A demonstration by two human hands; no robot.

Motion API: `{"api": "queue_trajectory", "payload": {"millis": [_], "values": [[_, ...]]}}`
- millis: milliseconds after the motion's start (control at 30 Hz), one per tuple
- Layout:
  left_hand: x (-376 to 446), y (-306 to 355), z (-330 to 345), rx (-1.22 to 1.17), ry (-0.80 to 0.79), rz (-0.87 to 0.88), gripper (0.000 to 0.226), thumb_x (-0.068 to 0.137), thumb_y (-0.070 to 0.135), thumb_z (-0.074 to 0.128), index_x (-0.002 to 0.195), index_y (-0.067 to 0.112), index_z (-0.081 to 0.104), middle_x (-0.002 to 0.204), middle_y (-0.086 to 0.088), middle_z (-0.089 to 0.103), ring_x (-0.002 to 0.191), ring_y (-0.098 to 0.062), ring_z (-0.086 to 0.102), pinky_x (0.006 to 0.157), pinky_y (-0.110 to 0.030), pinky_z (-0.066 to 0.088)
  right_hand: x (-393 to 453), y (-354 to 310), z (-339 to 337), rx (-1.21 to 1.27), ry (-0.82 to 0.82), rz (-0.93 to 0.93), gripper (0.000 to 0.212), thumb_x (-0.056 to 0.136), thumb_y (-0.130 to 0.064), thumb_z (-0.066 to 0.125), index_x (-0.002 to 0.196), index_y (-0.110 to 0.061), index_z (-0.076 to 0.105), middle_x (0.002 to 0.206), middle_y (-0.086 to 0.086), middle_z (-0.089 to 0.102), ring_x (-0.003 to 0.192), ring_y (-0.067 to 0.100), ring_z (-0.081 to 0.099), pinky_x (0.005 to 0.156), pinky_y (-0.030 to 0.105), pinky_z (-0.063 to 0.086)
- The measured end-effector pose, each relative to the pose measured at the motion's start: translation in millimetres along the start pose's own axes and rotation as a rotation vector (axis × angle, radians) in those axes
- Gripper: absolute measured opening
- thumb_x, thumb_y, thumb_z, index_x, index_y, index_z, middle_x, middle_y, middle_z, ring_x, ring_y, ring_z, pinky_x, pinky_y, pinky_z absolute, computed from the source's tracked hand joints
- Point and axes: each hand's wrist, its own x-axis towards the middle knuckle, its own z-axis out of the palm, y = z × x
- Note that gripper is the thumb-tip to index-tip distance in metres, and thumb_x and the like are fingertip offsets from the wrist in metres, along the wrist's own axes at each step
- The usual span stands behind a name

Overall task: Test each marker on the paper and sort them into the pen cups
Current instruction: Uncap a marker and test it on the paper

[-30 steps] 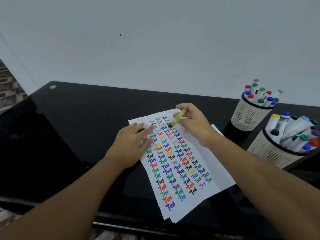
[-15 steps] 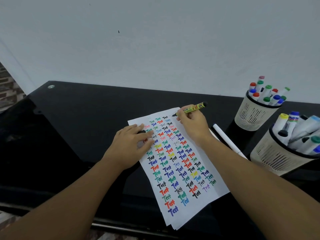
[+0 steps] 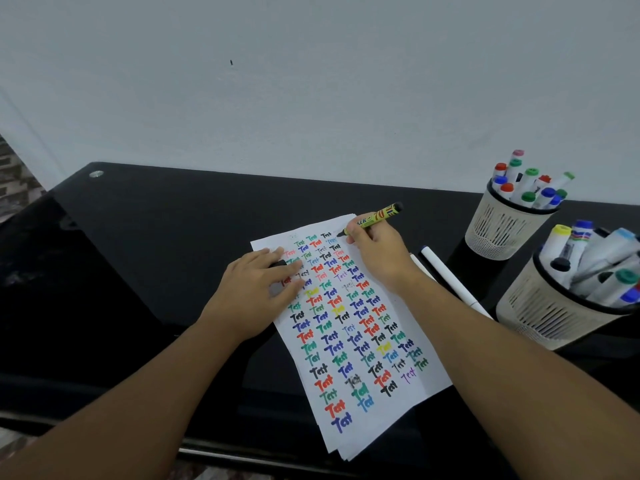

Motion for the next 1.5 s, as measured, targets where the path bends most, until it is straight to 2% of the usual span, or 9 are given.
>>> {"api": "queue_trajectory", "payload": {"millis": [100, 267, 467, 667, 1133, 1300, 1400, 1467, 1500], "values": [[1.1, 2.0, -0.9, 0.006, -0.001, -0.004, 0.055, 0.097, 0.067, 0.039, 0.146, 0.046, 0.047, 0.162, 0.011, 0.034, 0.15, -0.013, 0.024, 0.124, -0.045, 0.019, 1.0, 0.9, 0.6, 0.002, -0.01, 0.0, 0.025, 0.107, -0.044, 0.052, 0.104, -0.023, 0.065, 0.094, -0.002, 0.073, 0.09, 0.018, 0.073, 0.09, 0.05, 0.06], [0.3, -0.6, 0.1, -0.007, 0.003, -0.002, 0.055, 0.097, 0.068, 0.039, 0.146, 0.046, 0.048, 0.161, 0.01, 0.035, 0.15, -0.013, 0.025, 0.124, -0.046, 0.021, 2.7, 1.2, 1.1, -0.065, 0.048, -0.02, 0.024, 0.108, -0.041, 0.049, 0.108, -0.024, 0.065, 0.094, -0.006, 0.069, 0.088, 0.013, 0.067, 0.086, 0.042, 0.057], [1.3, -0.1, 0.1, 0.004, 0.004, 0.002, 0.054, 0.097, 0.067, 0.04, 0.146, 0.046, 0.048, 0.161, 0.011, 0.035, 0.15, -0.012, 0.026, 0.124, -0.045, 0.021, 1.5, 2.7, -0.6, -0.061, 0.018, -0.027, 0.027, 0.108, -0.043, 0.047, 0.111, -0.021, 0.062, 0.097, 0.001, 0.07, 0.092, 0.017, 0.068, 0.085, 0.042, 0.057], [1.3, -0.2, -0.3, -0.002, 0.003, 0.001, 0.054, 0.096, 0.068, 0.04, 0.146, 0.046, 0.048, 0.161, 0.011, 0.035, 0.149, -0.012, 0.026, 0.123, -0.046, 0.021, 1.9, 4.3, -0.8, -0.013, 0.056, -0.031, 0.028, 0.109, -0.041, 0.047, 0.113, -0.018, 0.061, 0.1, -0.006, 0.067, 0.092, 0.008, 0.064, 0.075, 0.027, 0.049], [2.7, -3.5, 3.2, 0.011, 0.029, 0.01, 0.054, 0.096, 0.07, 0.039, 0.145, 0.048, 0.047, 0.16, 0.013, 0.037, 0.148, -0.01, 0.027, 0.122, -0.044, 0.021, 3.2, 5.7, 0.8, -0.085, 0.041, -0.054, 0.023, 0.109, -0.041, 0.047, 0.111, -0.022, 0.06, 0.094, -0.002, 0.069, 0.085, 0.013, 0.067, 0.076, 0.035, 0.055], [-2.2, 0.7, 1.1, -0.037, 0.121, -0.012, 0.061, 0.097, 0.06, 0.051, 0.154, 0.042, 0.037, 0.154, 0.009, 0.042, 0.14, -0.011, 0.033, 0.116, -0.039, 0.031, -1.5, 6.0, -1.6, 0.009, 0.092, -0.168, 0.011, 0.109, -0.033, 0.049, 0.118, -0.032, 0.056, 0.093, -0.007, 0.067, 0.084, 0.007, 0.065, 0.072, 0.025, 0.051], [-5.8, 1.2, 1.7, -0.085, 0.235, -0.079, 0.071, 0.094, 0.053, 0.062, 0.156, 0.035, 0.033, 0.13, 0.012, 0.045, 0.12, -0.005, 0.034, 0.099, -0.03, 0.038, -4.5, 9.1, -0.2, -0.057, 0.121, -0.256, 0.016, 0.11, -0.027, 0.05, 0.113, -0.04, 0.058, 0.088, -0.008, 0.066, 0.083, 0.016, 0.066, 0.071, 0.042, 0.06], [-5.7, -0.6, 2.7, -0.047, 0.275, -0.133, 0.06, 0.093, 0.051, 0.064, 0.146, 0.028, 0.048, 0.122, 0.01, 0.046, 0.112, -0.008, 0.037, 0.095, -0.031, 0.042, -5.3, 10.1, 2.7, -0.173, 0.15, -0.339, 0.024, 0.107, -0.018, 0.055, 0.12, -0.038, 0.061, 0.087, -0.009, 0.066, 0.079, 0.016, 0.066, 0.072, 0.048, 0.059], [-5.2, -1.3, 3.0, -0.027, 0.285, -0.143, 0.05, 0.094, 0.049, 0.063, 0.138, 0.025, 0.057, 0.118, 0.009, 0.048, 0.108, -0.01, 0.04, 0.094, -0.033, 0.044, -5.6, 8.7, 4.1, -0.231, 0.156, -0.385, 0.032, 0.104, -0.013, 0.058, 0.128, -0.034, 0.06, 0.09, -0.009, 0.066, 0.081, 0.013, 0.065, 0.079, 0.047, 0.059]]}}
